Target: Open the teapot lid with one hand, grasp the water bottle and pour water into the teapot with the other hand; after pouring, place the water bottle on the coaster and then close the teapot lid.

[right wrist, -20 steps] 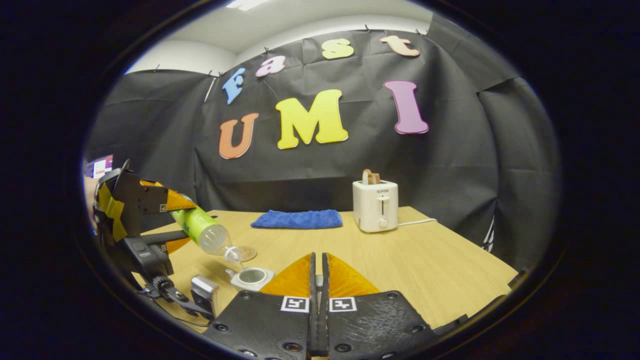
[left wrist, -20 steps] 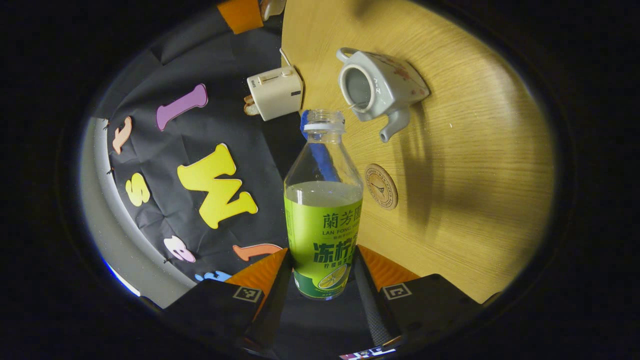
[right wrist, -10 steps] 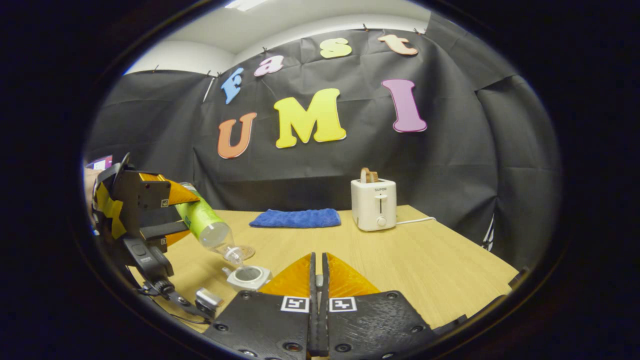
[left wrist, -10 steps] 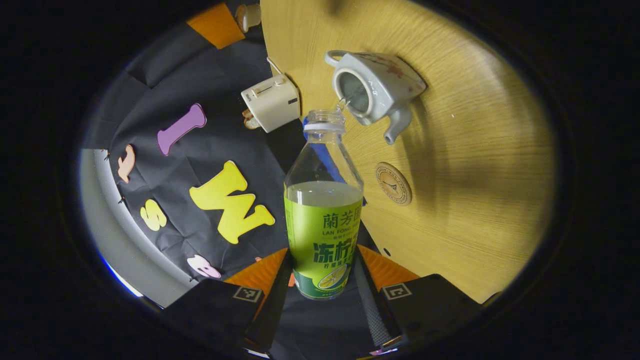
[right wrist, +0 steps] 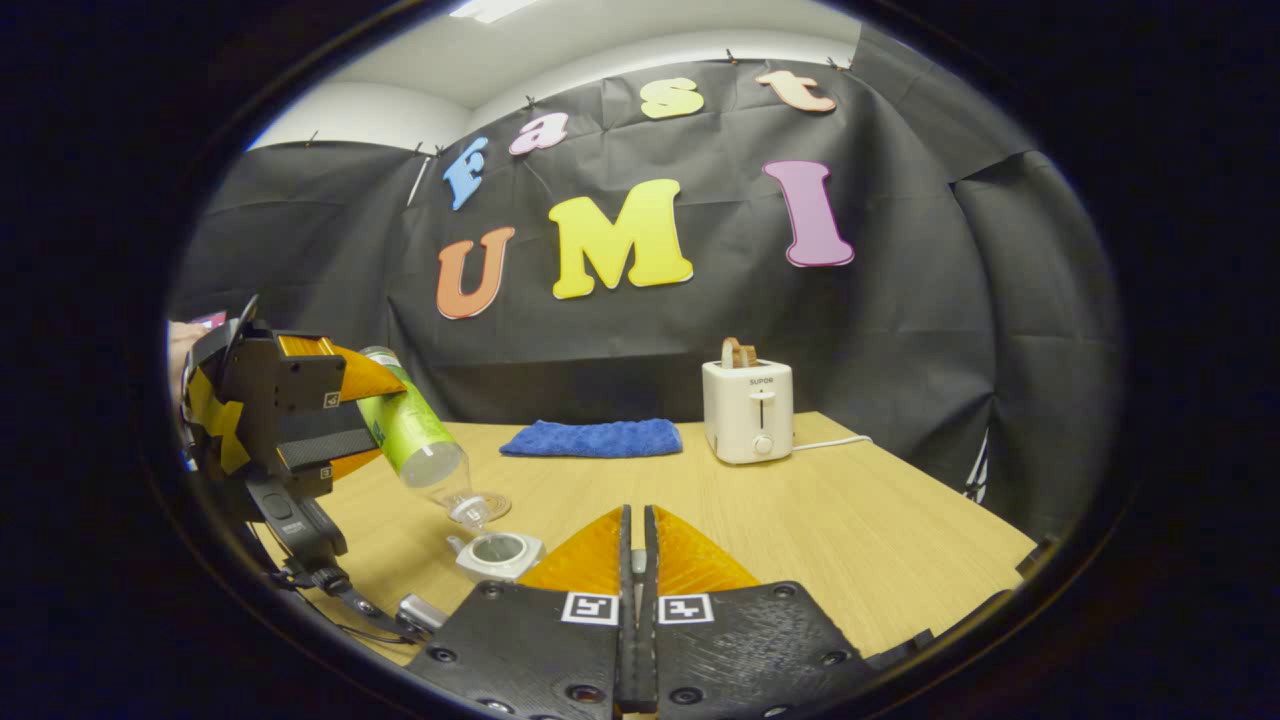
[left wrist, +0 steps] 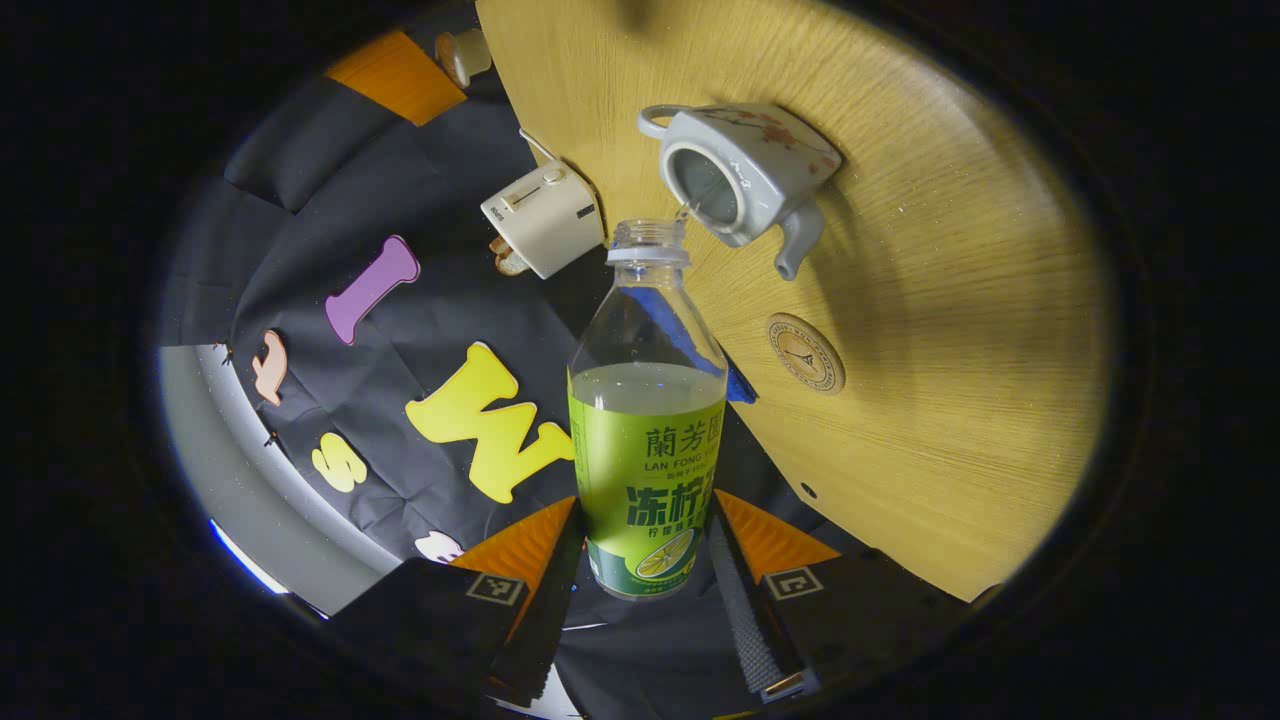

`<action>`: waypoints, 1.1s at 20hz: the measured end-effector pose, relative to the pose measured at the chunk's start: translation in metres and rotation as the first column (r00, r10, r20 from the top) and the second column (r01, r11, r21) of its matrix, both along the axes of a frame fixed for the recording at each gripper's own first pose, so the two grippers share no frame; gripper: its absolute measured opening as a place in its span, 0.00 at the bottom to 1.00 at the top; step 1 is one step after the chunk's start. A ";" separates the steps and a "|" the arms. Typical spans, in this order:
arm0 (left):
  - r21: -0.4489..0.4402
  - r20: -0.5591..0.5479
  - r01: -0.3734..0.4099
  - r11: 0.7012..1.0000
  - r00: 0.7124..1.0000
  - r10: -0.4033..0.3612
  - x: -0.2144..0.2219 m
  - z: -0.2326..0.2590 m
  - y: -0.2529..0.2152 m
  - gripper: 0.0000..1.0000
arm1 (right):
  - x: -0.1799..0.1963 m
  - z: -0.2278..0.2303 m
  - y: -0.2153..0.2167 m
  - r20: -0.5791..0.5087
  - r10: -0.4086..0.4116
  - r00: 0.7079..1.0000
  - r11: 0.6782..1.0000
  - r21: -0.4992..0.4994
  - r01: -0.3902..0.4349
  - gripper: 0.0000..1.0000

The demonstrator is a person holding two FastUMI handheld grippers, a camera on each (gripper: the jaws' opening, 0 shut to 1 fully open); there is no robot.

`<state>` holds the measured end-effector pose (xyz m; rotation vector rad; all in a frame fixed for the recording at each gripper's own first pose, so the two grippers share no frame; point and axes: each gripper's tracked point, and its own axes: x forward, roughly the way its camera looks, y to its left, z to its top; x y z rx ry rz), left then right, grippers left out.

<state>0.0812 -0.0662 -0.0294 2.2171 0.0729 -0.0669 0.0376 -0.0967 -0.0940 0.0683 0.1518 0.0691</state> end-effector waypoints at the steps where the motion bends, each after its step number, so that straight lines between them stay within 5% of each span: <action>1: 0.008 0.005 0.001 1.000 1.000 -0.001 -0.001 0.003 -0.001 0.72 | 0.001 0.001 -0.001 0.001 -0.002 1.000 1.000 0.000 0.002 0.00; 17: 0.027 0.007 0.026 0.999 1.000 -0.027 0.001 0.004 -0.006 0.71 | 0.001 -0.003 -0.005 -0.006 -0.007 1.000 1.000 0.014 0.007 0.00; 22: -0.128 -0.063 -0.021 0.992 0.998 0.013 0.000 -0.015 0.007 0.71 | 0.000 0.001 -0.008 -0.001 -0.015 1.000 1.000 0.016 0.015 0.00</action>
